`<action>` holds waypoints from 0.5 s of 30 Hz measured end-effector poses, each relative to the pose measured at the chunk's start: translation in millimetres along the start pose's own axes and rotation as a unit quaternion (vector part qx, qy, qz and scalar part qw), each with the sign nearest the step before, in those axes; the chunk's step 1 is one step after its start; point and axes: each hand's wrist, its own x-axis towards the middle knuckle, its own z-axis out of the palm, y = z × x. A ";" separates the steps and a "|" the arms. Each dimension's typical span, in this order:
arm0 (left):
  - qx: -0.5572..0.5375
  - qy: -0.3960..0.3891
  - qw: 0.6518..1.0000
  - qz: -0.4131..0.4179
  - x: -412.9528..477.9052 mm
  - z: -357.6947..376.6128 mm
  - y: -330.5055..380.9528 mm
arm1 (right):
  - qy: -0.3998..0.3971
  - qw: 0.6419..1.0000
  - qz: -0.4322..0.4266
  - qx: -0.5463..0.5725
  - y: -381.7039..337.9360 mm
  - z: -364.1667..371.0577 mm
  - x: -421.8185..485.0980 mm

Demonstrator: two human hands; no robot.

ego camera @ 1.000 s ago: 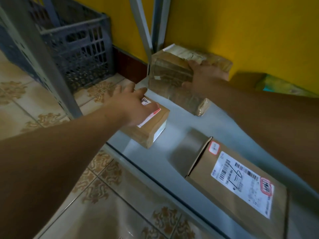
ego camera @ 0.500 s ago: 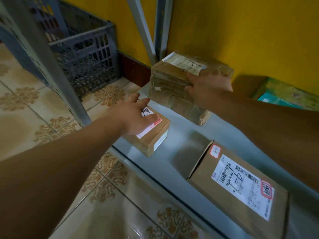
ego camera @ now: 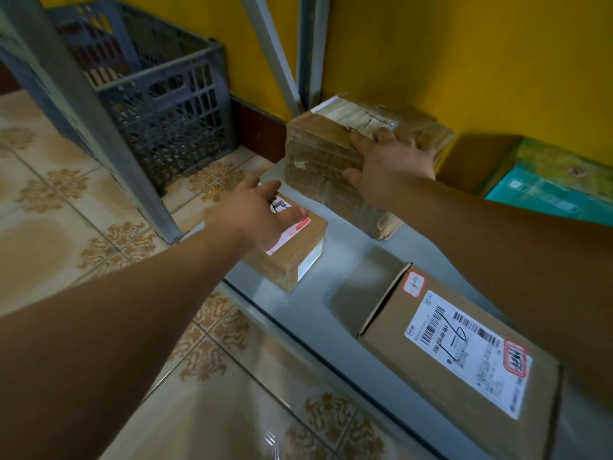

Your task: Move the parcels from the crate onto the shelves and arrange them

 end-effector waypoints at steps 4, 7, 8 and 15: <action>-0.006 -0.011 1.000 0.000 -0.2 0.2 -2.7 | -0.002 1.000 0.002 0.009 2.4 1.0 2.0; 0.017 -0.043 0.999 0.014 -5.6 -8.4 -2.7 | -0.002 1.000 0.004 0.013 1.2 3.4 1.5; 0.020 -0.045 0.999 0.019 -9.8 -13.4 -2.5 | -0.001 1.000 0.004 0.015 0.1 4.1 1.3; 0.073 -0.071 0.993 0.056 -42.0 -28.6 -13.1 | -0.064 0.993 0.009 0.099 -0.8 -19.1 -3.8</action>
